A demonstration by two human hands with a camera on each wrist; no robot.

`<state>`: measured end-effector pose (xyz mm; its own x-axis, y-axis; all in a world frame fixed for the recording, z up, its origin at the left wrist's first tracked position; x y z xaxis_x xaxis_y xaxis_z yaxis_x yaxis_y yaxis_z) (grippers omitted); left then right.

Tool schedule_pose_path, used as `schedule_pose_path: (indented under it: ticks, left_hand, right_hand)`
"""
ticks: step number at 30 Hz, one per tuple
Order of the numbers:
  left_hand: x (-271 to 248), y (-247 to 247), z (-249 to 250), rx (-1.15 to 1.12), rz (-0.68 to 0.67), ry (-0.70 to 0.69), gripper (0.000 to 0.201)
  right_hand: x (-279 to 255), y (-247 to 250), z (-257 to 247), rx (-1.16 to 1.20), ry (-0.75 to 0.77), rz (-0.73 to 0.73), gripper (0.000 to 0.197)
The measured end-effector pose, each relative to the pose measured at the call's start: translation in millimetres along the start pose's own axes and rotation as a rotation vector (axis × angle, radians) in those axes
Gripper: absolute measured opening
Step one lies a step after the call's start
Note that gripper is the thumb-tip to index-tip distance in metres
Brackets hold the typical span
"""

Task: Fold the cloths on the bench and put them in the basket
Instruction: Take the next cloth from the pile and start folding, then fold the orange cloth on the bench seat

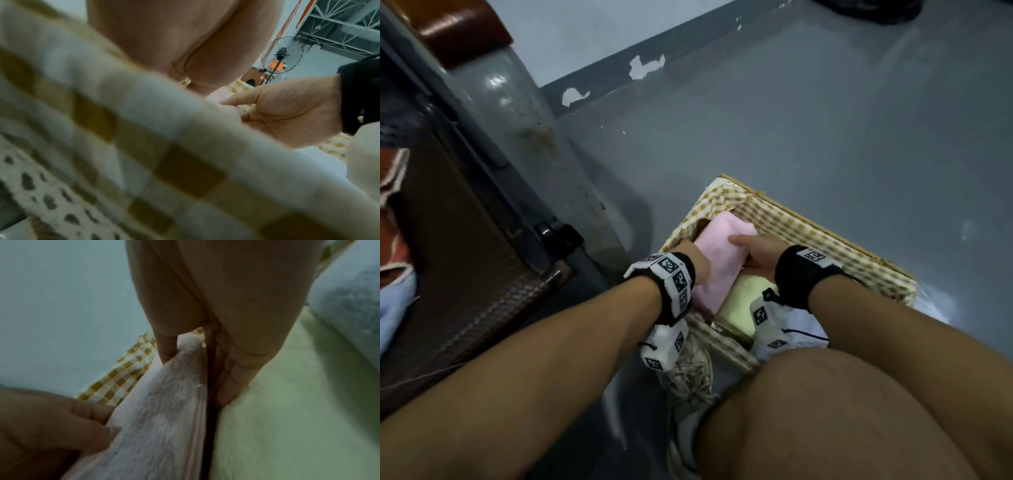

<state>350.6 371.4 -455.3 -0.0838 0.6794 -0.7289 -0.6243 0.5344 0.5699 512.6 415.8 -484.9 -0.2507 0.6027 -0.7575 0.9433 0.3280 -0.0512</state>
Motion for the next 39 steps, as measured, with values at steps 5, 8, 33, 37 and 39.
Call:
schedule_pose_path:
  ticks: [5, 8, 33, 37, 39]
  left_hand:
    - [-25, 16, 9, -0.154, -0.046, -0.101, 0.042]
    - [-55, 50, 11, -0.176, -0.015, -0.222, 0.030]
    - [-254, 171, -378, -0.050, 0.394, 0.166, 0.046]
    - [-258, 184, -372, 0.020, 0.516, 0.114, 0.022]
    - [-261, 194, -368, -0.025, 0.588, 0.083, 0.023]
  right_hand:
    - [-31, 2, -40, -0.540, -0.015, 0.136, 0.063]
    - [-64, -22, -89, -0.980, 0.097, 0.154, 0.048]
    - [-128, -495, -96, -1.705, 0.728, -0.436, 0.055]
    - [-122, -499, -95, -1.776, 0.784, -0.454, 0.053]
    - [-122, -500, -95, -1.729, 0.769, -0.555, 0.071]
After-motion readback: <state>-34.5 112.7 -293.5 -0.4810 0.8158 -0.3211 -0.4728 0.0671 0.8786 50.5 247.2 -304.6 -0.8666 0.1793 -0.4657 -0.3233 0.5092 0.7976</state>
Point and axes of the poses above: each hand's wrist, its own x-axis towards the middle knuckle, its own y-axis out of the back of the hand, z = x × y, the point moved 7 cm from there along x, towards the middle knuckle, and after that the axes turned 12 degrees about -z, right-handed, at the moved point
